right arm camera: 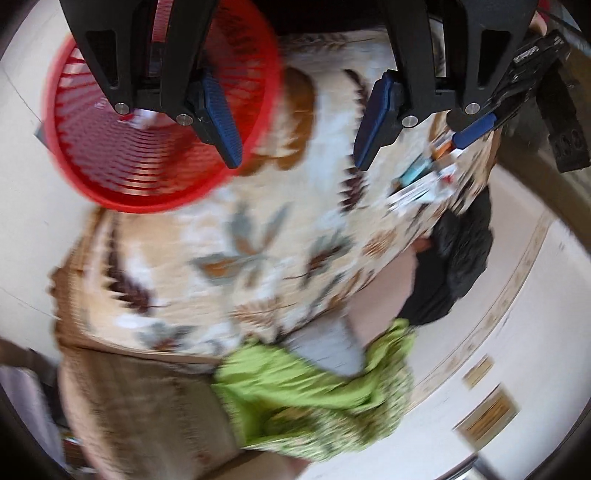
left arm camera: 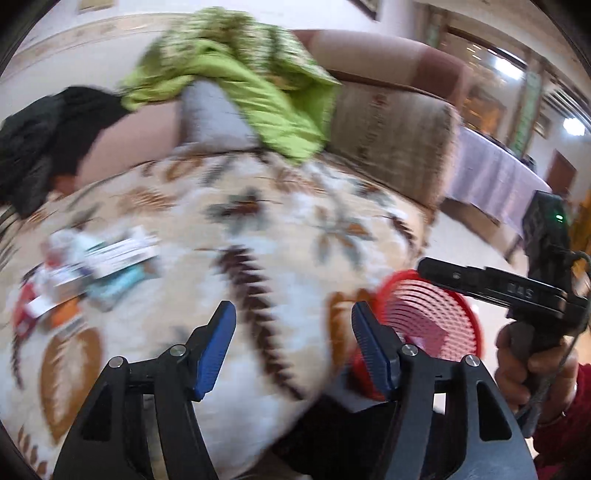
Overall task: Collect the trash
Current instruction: 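Grasp the red Chunghwa cigarette pack with the left tool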
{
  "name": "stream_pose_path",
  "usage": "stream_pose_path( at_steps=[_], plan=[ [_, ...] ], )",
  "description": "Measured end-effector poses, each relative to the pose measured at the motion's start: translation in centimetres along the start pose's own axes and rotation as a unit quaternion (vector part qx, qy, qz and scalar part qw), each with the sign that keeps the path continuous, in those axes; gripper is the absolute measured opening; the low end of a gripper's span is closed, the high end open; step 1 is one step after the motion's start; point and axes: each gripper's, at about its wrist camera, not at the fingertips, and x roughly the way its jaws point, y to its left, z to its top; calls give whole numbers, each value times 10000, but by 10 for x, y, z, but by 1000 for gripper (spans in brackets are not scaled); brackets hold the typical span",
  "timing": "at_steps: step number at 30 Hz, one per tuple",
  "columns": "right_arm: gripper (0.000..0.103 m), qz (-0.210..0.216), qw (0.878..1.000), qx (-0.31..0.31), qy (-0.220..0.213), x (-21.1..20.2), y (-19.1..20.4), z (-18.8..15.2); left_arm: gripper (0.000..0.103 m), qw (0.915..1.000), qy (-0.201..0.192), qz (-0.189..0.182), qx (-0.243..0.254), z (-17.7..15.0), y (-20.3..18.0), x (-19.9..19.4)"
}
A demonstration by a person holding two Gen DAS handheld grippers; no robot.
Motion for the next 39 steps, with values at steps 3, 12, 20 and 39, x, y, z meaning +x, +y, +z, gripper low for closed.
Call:
stream_pose_path(
  at_steps=[3,12,20,39],
  plan=[
    [68,247,9990,-321,204,26,41,-1,64,9983,-130,419,-376,-7,49,-16],
    [68,731,9911,-896,665,109,136,-14,70,9698,-390,2074,-1220,-22,201,-59],
    [68,1021,9873,-887,835,127,139,-22,71,9595,-222,1695,-2238,-8,319,-27],
    [68,1244,9861,-679,870,129,132,-17,71,9674,692,941,-2249,-33,314,35]
  ],
)
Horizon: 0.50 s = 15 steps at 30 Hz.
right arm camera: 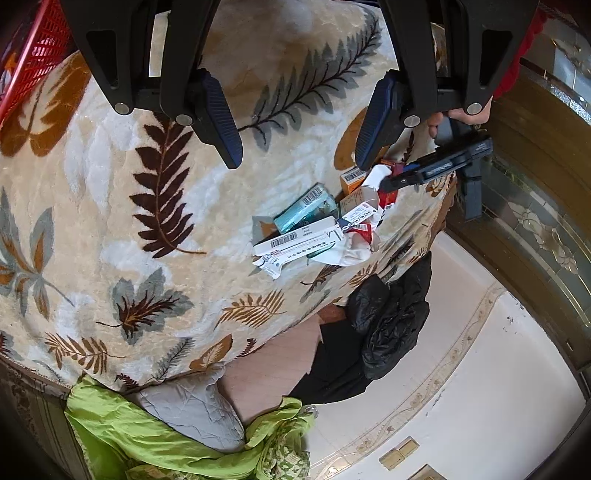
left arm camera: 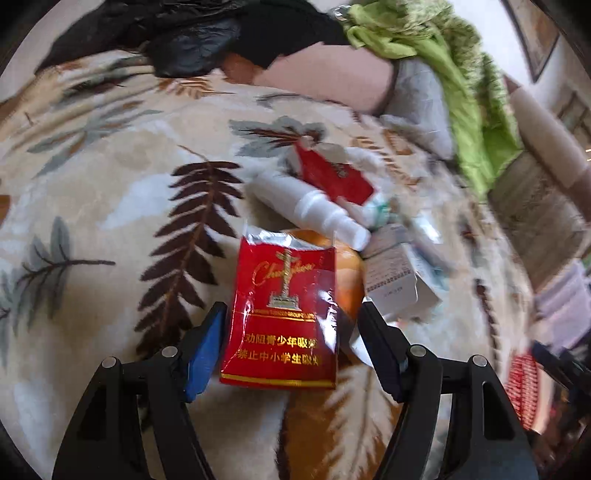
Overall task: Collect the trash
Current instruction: 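Grasp the red Chunghwa cigarette pack with the left tool, then grasp the teal medicine packet with the right tool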
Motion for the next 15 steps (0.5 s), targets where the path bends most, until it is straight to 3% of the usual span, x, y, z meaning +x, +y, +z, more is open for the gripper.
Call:
stream_pose_path(
  at_steps=[3,5,8,15],
  plan=[
    [68,-39,10000,-71,-19,0,3,-1,71,9995,-47,248,-173,1,-2,5],
    [68,-53,10000,-74,-7,1,2,-1,59,9986,-140,415,-286,0,-4,4],
    [68,-48,10000,-49,29,2,3,-1,52,9976,-253,514,-386,-3,-5,0],
    [68,-18,9997,95,243,18,6,0,51,9918,-512,902,-748,-35,-9,-51]
  ],
)
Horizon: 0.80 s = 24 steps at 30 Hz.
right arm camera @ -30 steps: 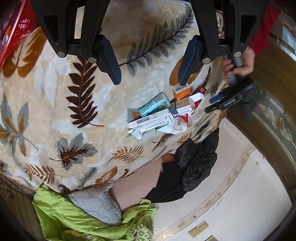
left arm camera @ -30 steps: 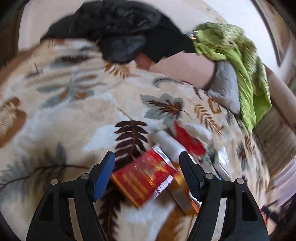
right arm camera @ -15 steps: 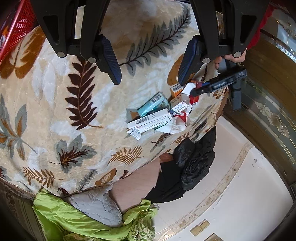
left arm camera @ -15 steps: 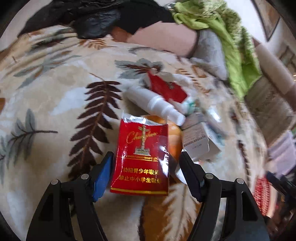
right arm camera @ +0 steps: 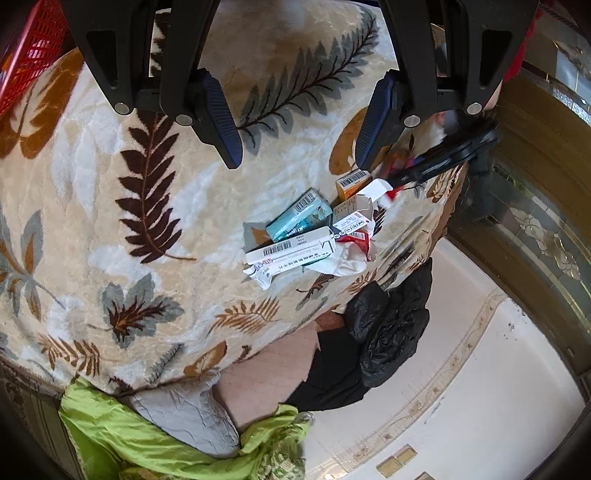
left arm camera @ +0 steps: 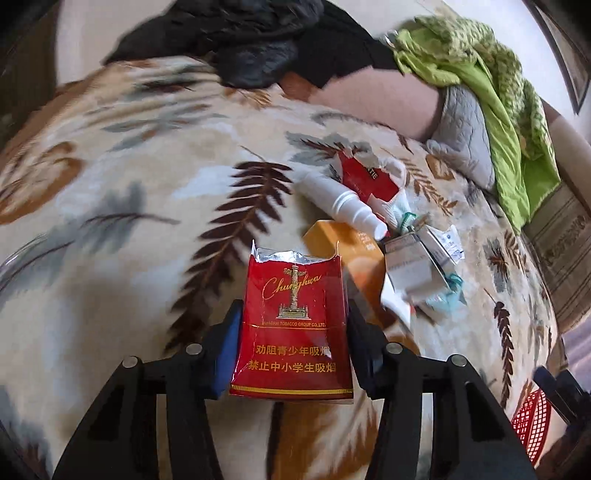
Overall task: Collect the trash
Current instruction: 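Grasp the teal medicine packet with the right tool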
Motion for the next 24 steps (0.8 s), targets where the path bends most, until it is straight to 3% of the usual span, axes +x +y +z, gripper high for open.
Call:
stream_pose_path(
  at_steps=[4,7,9,12,17,21,23,24],
  plan=[
    [70,85,9990,300,333,26,-1,15,51,9990,-399,40,-213,-27,-2,-37],
    [70,236,9976,391,518,48,8,31,51,9979,-624,195,28,-31,-8,-42],
    [70,81,9975,407,574,67,12,38,51,9957,-804,426,174,-30,-7,-43],
    [70,168,9928,865,815,96,3,45,51,9957,-794,467,130,-26,0,-40],
    [61,-8,9870,1372,831,133,-11,52,51,9951,-828,499,203,-24,4,-39],
    [41,-96,9874,1324,859,163,-10,57,51,9950,-841,457,271,-24,3,-38],
    [17,-197,9910,1057,796,168,-4,59,51,9952,-834,438,266,-24,2,-37],
    [15,-126,9914,1068,750,165,-4,59,51,9952,-836,415,278,-24,1,-37]
  ],
)
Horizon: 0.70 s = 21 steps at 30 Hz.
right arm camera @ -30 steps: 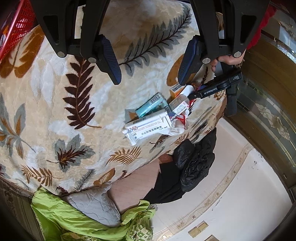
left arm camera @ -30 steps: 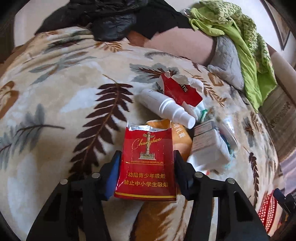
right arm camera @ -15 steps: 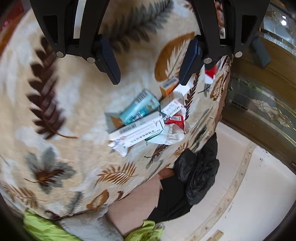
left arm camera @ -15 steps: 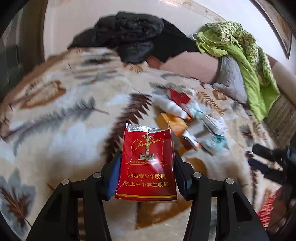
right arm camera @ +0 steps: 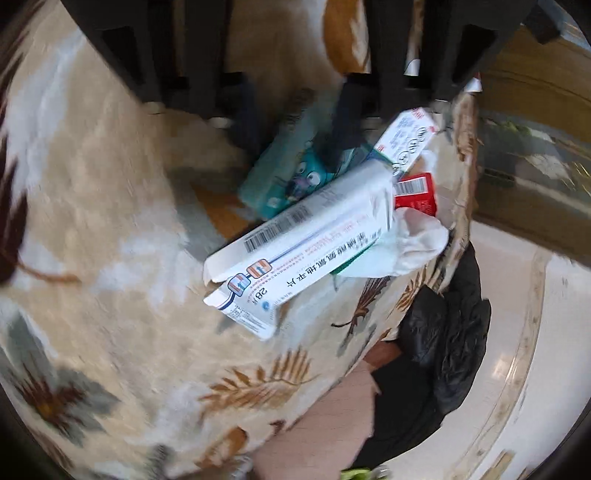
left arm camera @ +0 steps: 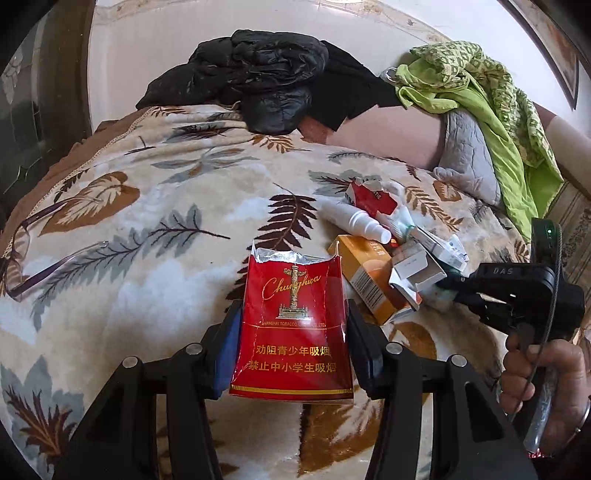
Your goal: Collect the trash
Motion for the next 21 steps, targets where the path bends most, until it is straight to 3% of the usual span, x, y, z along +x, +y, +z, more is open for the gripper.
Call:
stream_pose_path(
  at_steps=[10,16,21],
  plan=[
    [11,-69,9921,-976,-784,-95,10,-32,51,9985,-263,-298,365,-5,-36,-17],
    [11,-160,9764,-1835,-1127,-146,15,-76,51,9956,-467,-460,670,-24,-66,-47],
    [11,49,9785,-1652,-1235,-166,1,-86,51,9930,-546,-379,976,-38,-83,-55]
  ],
)
